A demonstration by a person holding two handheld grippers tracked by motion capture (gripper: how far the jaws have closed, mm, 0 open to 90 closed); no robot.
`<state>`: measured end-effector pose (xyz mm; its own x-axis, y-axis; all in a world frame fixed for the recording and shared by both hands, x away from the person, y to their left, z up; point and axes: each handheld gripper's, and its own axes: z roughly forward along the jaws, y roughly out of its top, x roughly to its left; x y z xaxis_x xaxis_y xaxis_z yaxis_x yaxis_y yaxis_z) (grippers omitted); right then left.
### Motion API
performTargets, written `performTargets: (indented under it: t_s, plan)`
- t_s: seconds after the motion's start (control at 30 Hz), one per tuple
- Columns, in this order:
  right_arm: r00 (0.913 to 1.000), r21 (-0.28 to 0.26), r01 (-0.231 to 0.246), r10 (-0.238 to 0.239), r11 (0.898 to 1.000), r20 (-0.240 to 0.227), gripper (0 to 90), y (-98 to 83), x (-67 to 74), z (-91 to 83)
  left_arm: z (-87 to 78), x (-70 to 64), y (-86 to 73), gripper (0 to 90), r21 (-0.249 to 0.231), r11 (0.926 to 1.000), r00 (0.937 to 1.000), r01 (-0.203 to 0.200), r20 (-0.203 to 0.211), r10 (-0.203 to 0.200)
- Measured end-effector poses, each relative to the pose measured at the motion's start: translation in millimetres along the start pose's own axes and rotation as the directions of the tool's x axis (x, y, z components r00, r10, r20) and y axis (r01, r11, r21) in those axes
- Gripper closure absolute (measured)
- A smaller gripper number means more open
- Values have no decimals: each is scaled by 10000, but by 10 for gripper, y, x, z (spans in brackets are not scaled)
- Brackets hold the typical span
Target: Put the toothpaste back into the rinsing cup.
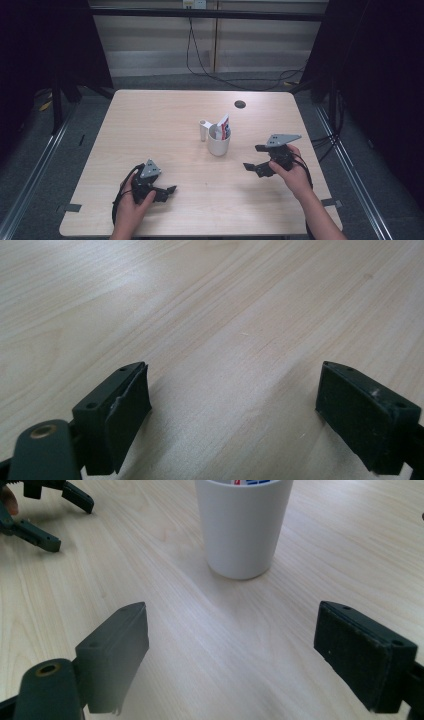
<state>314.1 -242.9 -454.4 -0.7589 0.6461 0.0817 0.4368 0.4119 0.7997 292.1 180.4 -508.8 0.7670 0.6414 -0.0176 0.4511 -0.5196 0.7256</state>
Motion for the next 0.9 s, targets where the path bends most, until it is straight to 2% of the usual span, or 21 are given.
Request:
performTargets:
  t_s: [0.6, 0.9]
  plan:
    - [10000, 695, 29, -33, 9976, 58, 139, -272, 2, -119, 0, 0, 0, 137, -2, 10000, 10000, 2, 1, -2]
    - [9998, 817, -220, 222, 9964, -8, 139, -420, -10, -184, 0, 0, 0, 137, -2, 10000, 10000, -2, 1, 2]
